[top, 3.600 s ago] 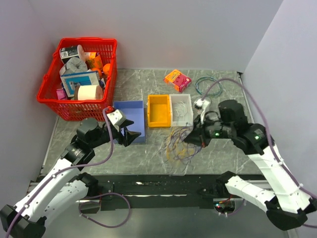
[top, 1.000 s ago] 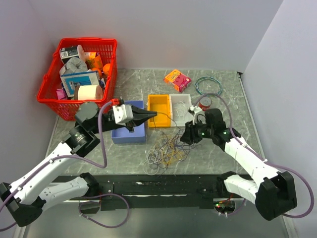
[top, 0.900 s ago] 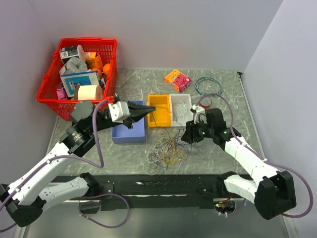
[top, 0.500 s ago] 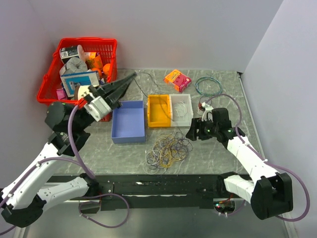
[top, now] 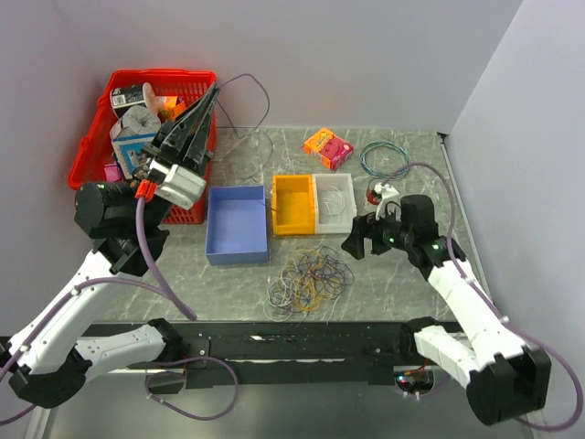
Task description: Untangle the cables
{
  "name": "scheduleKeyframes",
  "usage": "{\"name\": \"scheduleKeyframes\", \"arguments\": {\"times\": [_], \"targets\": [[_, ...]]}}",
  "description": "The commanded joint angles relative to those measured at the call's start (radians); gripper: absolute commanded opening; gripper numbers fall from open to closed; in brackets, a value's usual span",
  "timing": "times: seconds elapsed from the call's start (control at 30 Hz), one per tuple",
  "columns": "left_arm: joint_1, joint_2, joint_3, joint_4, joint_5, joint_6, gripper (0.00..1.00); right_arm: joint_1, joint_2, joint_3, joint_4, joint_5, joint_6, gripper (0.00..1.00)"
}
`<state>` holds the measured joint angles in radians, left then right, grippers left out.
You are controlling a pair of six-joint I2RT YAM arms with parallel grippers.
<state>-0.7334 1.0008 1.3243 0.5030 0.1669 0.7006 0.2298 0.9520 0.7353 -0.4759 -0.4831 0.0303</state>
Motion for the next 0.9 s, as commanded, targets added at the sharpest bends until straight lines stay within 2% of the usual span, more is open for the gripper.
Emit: {"name": "scheduleKeyframes", "arguments": {"times": [0.0, 0.03, 0.07, 0.1, 0.17, 0.23, 0.37, 0.5, 0.67, 0.87], "targets": [[-0.001, -0.010, 0.059, 0.007, 0.040, 0.054, 0.01, 0.089, -0.171, 0.067, 0.141, -0.089, -0.128, 1.00], [-0.003, -0.014, 0.046, -0.006, 0.055, 0.027, 0.01, 0.121, -0.192, 0.064, 0.199, -0.080, -0.133, 1.00], [-0.007, -0.022, 0.033, -0.004, 0.051, 0.019, 0.01, 0.155, -0.211, 0.059, 0.326, -0.056, -0.132, 1.00], [-0.006, -0.022, 0.023, 0.002, 0.042, 0.017, 0.01, 0.233, -0.200, 0.067, 0.371, -0.036, -0.129, 1.00], [-0.008, -0.015, 0.016, 0.008, -0.016, 0.017, 0.01, 0.284, -0.112, 0.142, 0.410, -0.023, -0.116, 1.00], [-0.008, -0.004, 0.033, -0.075, -0.062, -0.015, 0.01, 0.327, -0.043, 0.208, 0.413, -0.031, -0.080, 1.00], [0.035, -0.013, -0.045, -0.188, -0.164, -0.032, 0.01, 0.341, 0.068, 0.277, 0.470, -0.084, -0.005, 1.00], [0.127, 0.016, -0.086, -0.253, -0.161, -0.142, 0.01, 0.341, 0.064, 0.254, 0.471, -0.057, 0.003, 1.00], [0.204, 0.085, -0.106, -0.224, -0.164, -0.168, 0.01, 0.341, 0.012, 0.190, 0.418, -0.003, -0.013, 1.00], [0.230, 0.110, -0.166, -0.216, -0.133, -0.179, 0.01, 0.342, -0.028, 0.113, 0.399, 0.043, -0.012, 1.00]]}}
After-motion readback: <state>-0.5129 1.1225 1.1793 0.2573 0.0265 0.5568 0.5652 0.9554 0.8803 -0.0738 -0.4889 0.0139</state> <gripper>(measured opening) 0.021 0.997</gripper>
